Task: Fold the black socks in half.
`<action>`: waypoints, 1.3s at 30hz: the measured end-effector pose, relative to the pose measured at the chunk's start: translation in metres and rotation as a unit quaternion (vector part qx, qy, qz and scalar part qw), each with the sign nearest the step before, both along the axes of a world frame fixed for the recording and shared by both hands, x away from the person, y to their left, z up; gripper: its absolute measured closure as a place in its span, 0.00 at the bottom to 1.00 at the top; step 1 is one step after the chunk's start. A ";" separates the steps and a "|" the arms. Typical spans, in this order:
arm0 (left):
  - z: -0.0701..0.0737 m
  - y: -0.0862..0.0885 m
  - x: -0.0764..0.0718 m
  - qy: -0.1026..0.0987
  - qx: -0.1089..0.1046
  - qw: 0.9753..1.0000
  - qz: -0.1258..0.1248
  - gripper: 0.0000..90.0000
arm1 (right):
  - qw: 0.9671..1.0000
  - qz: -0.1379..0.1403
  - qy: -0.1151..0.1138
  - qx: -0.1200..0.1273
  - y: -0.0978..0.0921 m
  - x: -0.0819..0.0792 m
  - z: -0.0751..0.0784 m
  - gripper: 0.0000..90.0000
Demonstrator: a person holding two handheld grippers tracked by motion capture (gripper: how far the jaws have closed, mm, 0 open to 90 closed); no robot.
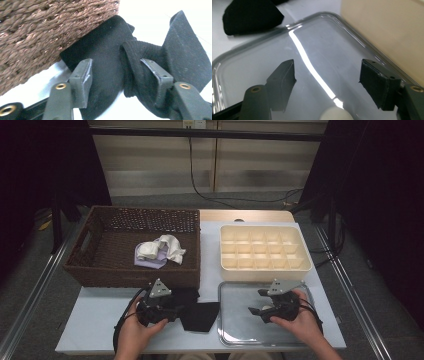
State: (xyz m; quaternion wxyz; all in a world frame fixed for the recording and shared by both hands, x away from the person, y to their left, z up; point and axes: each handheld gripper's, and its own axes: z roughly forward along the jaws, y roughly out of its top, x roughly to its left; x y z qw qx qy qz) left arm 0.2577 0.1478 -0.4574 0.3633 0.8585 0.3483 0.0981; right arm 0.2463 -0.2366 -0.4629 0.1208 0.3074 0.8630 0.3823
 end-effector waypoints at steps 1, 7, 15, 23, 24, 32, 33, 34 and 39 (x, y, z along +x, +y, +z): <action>0.001 0.001 -0.001 0.000 -0.001 1.000 0.000 0.53 | 1.000 0.004 0.000 -0.001 0.004 0.001 0.000 0.33; 0.004 -0.001 -0.008 0.015 -0.005 1.000 -0.003 0.69 | 0.999 0.034 0.010 -0.004 0.027 0.008 -0.002 0.34; 0.009 -0.012 -0.010 0.018 0.003 1.000 -0.021 0.86 | 0.998 0.058 0.026 0.020 0.048 0.011 -0.003 0.37; 0.011 -0.017 -0.007 0.019 -0.001 0.999 -0.033 0.92 | 0.994 0.089 0.047 0.039 0.075 0.018 -0.008 0.48; 0.012 -0.016 -0.007 0.020 -0.002 0.999 -0.035 0.92 | 0.994 0.089 0.052 0.042 0.078 0.020 -0.009 0.49; 0.021 -0.011 -0.006 -0.004 -0.014 1.000 -0.024 0.92 | 0.991 0.107 0.071 0.046 0.087 0.026 -0.008 0.96; 0.022 -0.010 -0.006 -0.009 -0.018 1.000 -0.023 0.92 | 0.990 0.108 0.073 0.048 0.086 0.027 -0.006 0.97; 0.024 -0.010 -0.006 -0.012 -0.019 1.000 -0.022 0.93 | 0.991 0.104 0.066 0.048 0.084 0.027 -0.003 0.97; 0.033 -0.012 -0.005 -0.038 -0.039 0.998 -0.017 0.94 | 0.995 0.079 0.021 0.056 0.065 0.030 0.021 0.98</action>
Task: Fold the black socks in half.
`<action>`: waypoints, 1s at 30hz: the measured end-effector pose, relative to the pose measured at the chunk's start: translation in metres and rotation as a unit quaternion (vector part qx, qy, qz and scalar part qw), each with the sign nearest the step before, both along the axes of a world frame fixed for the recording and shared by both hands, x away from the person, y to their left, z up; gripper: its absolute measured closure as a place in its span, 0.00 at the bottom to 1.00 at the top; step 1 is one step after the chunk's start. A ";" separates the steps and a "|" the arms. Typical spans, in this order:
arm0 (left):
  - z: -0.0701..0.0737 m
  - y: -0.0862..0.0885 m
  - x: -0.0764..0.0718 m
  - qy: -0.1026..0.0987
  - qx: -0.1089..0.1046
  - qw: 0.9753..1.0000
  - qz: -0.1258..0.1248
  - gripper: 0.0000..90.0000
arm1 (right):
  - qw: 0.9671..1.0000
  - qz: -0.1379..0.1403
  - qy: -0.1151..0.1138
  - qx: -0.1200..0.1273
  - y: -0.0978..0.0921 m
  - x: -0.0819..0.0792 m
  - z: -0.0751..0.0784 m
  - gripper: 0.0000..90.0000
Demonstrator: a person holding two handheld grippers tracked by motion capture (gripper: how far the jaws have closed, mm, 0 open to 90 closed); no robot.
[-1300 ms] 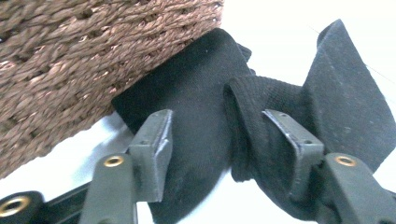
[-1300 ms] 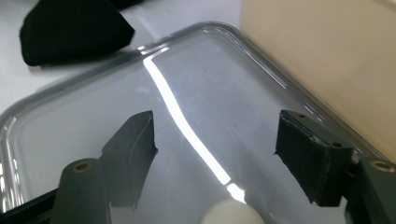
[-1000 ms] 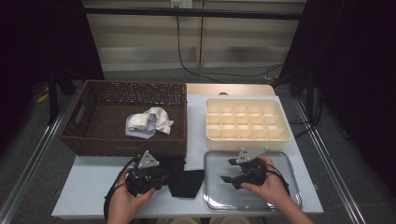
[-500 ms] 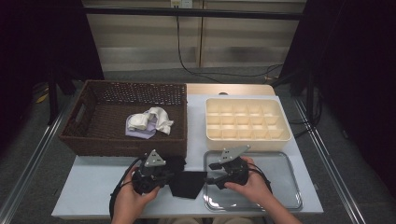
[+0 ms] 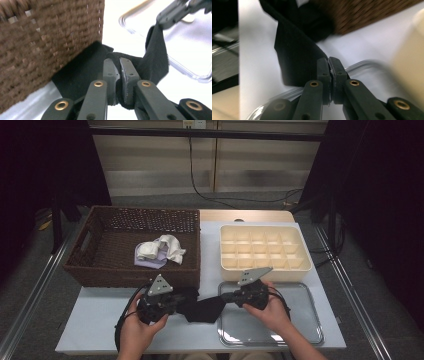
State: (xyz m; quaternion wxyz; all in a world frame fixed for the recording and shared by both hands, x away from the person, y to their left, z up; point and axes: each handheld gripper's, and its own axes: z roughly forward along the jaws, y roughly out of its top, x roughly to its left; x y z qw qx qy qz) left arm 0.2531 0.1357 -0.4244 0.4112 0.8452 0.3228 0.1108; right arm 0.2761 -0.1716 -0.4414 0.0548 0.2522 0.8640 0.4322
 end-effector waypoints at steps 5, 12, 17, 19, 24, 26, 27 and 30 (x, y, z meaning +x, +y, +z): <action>-0.005 -0.010 -0.003 -0.002 0.008 1.000 -0.015 0.96 | 0.999 -0.022 -0.036 -0.007 -0.022 -0.002 0.011 0.97; -0.025 -0.025 -0.014 0.051 0.029 0.997 -0.049 0.93 | 0.999 -0.018 -0.013 -0.037 -0.037 -0.024 -0.017 0.97; -0.036 -0.032 -0.015 0.067 0.050 0.995 -0.053 0.89 | 0.999 -0.027 0.008 -0.031 -0.049 -0.032 -0.032 0.97; -0.038 -0.032 -0.015 0.076 0.062 0.994 -0.053 0.88 | 0.999 -0.030 0.009 -0.028 -0.051 -0.031 -0.034 0.97; -0.041 -0.023 -0.013 0.084 0.060 0.994 -0.030 0.82 | 0.999 -0.030 0.009 -0.022 -0.052 -0.029 -0.036 0.97; -0.039 -0.020 -0.013 0.086 0.051 0.995 -0.027 0.81 | 0.999 -0.028 0.008 -0.022 -0.051 -0.028 -0.036 0.97; -0.037 -0.018 -0.013 0.083 0.050 0.995 -0.023 0.80 | 0.999 -0.027 0.007 -0.021 -0.051 -0.027 -0.036 0.97; -0.030 -0.009 -0.011 0.076 0.037 0.996 -0.007 0.76 | 0.999 -0.025 0.005 -0.024 -0.050 -0.025 -0.038 0.96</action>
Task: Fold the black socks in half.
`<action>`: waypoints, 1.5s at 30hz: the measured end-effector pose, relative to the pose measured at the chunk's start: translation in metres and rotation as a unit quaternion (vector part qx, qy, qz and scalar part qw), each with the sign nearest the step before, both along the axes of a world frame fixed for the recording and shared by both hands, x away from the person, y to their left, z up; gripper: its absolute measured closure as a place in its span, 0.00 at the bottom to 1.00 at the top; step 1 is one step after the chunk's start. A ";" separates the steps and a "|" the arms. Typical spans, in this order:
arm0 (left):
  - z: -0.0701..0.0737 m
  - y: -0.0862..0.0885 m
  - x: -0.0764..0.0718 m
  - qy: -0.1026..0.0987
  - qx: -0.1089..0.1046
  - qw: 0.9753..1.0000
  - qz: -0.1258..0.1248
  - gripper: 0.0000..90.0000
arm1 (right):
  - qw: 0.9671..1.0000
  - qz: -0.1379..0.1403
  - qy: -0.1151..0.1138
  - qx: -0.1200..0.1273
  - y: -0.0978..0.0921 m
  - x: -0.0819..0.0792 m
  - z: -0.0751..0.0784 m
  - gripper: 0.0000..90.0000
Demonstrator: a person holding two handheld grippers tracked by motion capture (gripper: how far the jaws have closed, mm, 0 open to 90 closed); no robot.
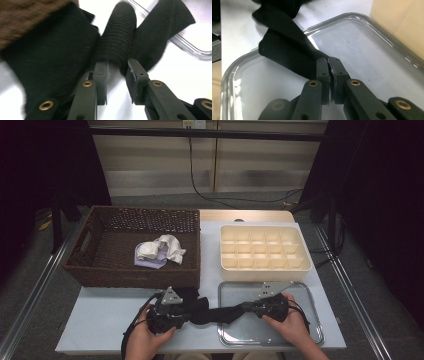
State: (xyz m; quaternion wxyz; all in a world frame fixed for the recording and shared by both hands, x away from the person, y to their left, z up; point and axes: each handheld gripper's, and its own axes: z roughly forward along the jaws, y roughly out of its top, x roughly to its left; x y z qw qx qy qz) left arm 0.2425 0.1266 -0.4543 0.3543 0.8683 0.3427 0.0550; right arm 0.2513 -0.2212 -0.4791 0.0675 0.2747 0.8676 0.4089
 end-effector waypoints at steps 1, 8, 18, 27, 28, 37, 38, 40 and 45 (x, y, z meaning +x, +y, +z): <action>0.002 0.003 0.001 0.004 -0.007 1.000 0.008 0.74 | 1.000 -0.002 0.000 0.000 0.000 0.000 0.000 0.96; 0.014 0.005 0.012 -0.019 -0.044 0.998 0.028 0.58 | 1.000 -0.003 -0.007 -0.005 0.003 0.001 0.002 0.96; -0.004 -0.018 0.018 0.013 -0.010 1.000 -0.011 0.70 | 1.000 -0.001 -0.012 -0.007 0.007 0.001 0.002 0.95; 0.013 -0.009 0.016 -0.025 -0.025 0.999 0.001 0.90 | 1.000 -0.005 -0.014 0.002 0.010 0.006 0.011 0.94; 0.017 -0.006 0.016 -0.039 -0.032 0.999 0.005 0.90 | 1.000 -0.005 -0.021 0.002 0.010 0.008 0.015 0.94; 0.015 -0.002 0.016 -0.057 -0.042 0.997 0.018 0.90 | 0.997 -0.013 -0.074 0.005 0.008 0.016 0.043 0.91; 0.011 -0.003 0.015 -0.048 -0.041 0.998 0.016 0.90 | 0.998 -0.014 -0.066 0.001 0.008 0.014 0.039 0.91; 0.006 -0.003 0.011 -0.040 -0.033 0.999 0.011 0.90 | 0.999 -0.009 -0.052 -0.011 0.005 0.008 0.029 0.90; -0.001 -0.002 0.004 -0.031 -0.024 0.999 0.011 0.89 | 0.999 -0.018 -0.028 -0.021 -0.012 -0.009 0.012 0.87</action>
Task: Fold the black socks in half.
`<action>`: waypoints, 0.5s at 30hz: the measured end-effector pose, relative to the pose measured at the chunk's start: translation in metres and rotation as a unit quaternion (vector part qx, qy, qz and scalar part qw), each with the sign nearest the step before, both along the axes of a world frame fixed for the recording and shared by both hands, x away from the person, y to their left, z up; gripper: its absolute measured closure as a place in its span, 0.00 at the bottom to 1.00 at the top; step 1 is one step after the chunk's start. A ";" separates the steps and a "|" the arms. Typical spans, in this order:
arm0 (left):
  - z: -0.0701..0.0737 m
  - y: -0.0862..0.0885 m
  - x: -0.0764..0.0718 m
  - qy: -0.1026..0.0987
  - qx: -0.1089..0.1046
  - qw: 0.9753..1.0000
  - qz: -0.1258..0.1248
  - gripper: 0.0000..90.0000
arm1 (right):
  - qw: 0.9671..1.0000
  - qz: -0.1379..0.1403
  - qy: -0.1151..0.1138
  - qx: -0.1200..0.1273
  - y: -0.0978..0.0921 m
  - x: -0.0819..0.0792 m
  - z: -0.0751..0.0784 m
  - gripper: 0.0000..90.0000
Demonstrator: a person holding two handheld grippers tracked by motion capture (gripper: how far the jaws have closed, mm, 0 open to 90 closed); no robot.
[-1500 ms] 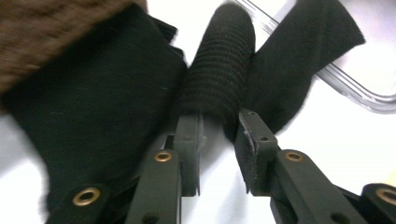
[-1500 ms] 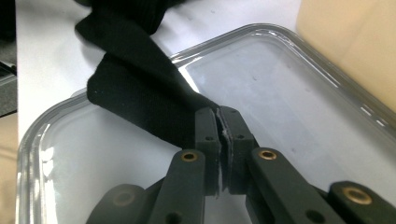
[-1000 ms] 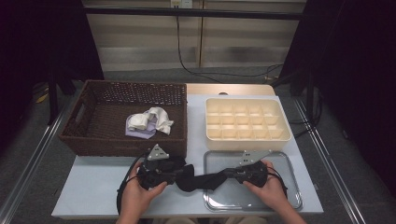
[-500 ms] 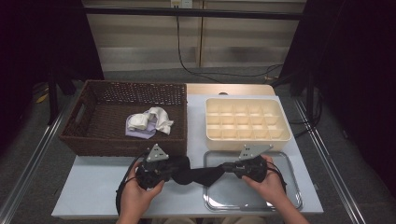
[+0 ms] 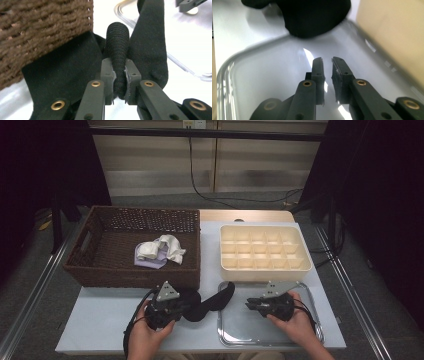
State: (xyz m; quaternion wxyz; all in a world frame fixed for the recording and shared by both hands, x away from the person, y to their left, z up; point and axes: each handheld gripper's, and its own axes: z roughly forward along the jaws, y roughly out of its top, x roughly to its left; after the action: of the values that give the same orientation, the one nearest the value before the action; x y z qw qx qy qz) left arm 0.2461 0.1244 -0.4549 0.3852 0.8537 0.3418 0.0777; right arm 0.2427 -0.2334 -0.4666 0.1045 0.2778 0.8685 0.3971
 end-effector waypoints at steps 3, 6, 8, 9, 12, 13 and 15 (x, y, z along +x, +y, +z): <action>-0.002 0.000 -0.002 0.005 -0.003 1.000 -0.001 0.89 | 1.000 -0.017 0.003 0.008 -0.010 -0.002 0.002 0.84; -0.001 0.000 -0.003 0.000 0.003 1.000 -0.002 0.89 | 0.999 -0.025 -0.002 0.029 -0.010 0.009 0.013 0.80; -0.001 -0.001 -0.004 -0.002 0.007 1.000 -0.005 0.89 | 0.999 -0.025 -0.007 0.037 -0.003 0.017 0.018 0.78; -0.001 -0.002 -0.004 -0.002 0.008 1.000 -0.007 0.89 | 0.999 -0.025 -0.009 0.039 0.002 0.021 0.020 0.76; -0.001 -0.003 -0.005 -0.003 0.009 1.000 -0.008 0.89 | 0.998 -0.034 -0.015 0.049 0.018 0.032 0.027 0.76; -0.001 -0.002 -0.005 -0.004 0.011 1.000 -0.010 0.88 | 0.998 -0.036 -0.018 0.052 0.023 0.036 0.030 0.76; -0.002 -0.002 -0.005 -0.006 0.008 1.000 -0.007 0.88 | 0.996 -0.045 -0.014 0.074 0.030 0.044 0.034 0.74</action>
State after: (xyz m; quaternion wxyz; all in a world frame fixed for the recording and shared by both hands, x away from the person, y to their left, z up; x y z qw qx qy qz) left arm 0.2416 0.1223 -0.4566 0.3812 0.8584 0.3332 0.0829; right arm 0.2869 -0.2030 -0.4323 0.1137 0.3183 0.8218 0.4587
